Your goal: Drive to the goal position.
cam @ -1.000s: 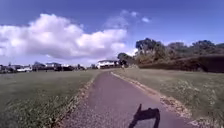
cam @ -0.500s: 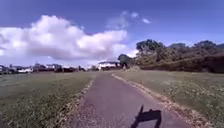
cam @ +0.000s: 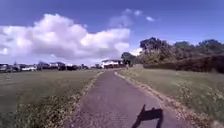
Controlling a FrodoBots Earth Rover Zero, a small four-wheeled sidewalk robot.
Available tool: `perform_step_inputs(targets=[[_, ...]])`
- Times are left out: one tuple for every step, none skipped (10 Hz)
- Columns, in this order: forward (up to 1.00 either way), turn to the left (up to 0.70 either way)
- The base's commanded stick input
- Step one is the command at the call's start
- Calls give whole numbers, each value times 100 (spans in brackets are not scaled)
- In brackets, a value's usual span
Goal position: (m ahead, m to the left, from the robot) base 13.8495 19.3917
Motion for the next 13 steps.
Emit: perform_step_inputs(targets=[[70,14],[70,14],[70,14],[70,14],[70,14],[70,14],[70,14],[70,14],[70,14],[70,9],[70,4],[70,0],[70,0]])
